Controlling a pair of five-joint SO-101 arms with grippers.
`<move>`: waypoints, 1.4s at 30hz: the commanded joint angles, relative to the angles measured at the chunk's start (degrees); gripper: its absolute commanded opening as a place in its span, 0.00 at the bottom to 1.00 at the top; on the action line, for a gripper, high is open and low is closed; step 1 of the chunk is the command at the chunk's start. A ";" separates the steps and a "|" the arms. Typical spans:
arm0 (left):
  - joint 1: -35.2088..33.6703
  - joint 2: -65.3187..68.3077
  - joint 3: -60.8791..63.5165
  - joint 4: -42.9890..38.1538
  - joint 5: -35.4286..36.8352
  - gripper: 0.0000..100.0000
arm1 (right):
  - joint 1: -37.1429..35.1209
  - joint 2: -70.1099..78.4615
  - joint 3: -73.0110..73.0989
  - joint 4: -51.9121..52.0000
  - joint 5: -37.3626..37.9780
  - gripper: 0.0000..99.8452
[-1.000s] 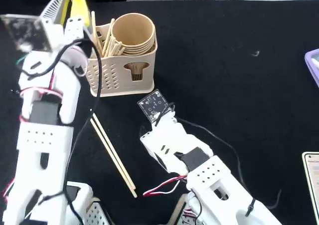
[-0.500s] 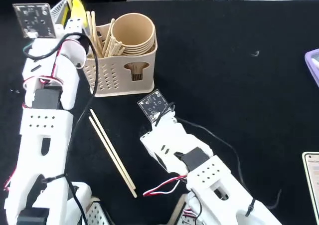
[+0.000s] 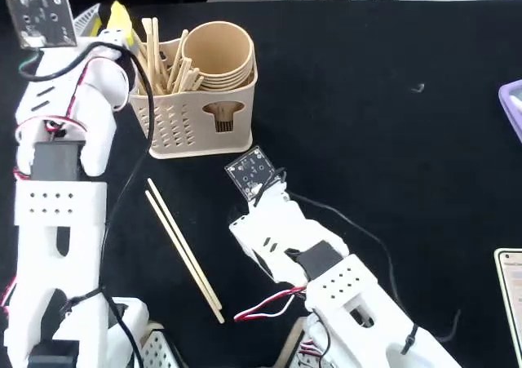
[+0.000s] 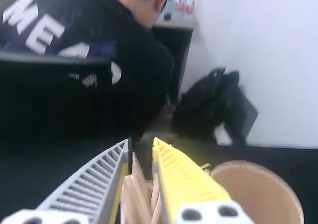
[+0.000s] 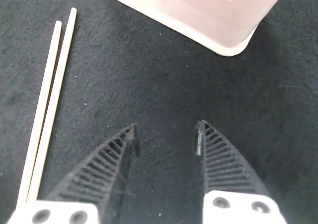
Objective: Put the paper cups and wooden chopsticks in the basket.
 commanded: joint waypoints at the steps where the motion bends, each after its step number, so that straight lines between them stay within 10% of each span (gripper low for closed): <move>1: -3.30 -6.24 -6.37 15.65 -0.79 0.09 | 1.14 0.13 -0.57 -1.32 0.00 0.20; 7: -13.49 -12.31 5.05 30.68 -0.79 0.09 | 0.79 0.04 -2.77 2.02 -0.44 0.20; 15: -26.07 -17.32 37.14 21.80 -0.79 0.09 | -7.30 0.40 -11.21 14.51 -4.92 0.20; 42: -26.24 -34.73 64.13 7.56 -0.18 0.09 | -27.52 35.47 -19.91 -2.90 -11.87 0.20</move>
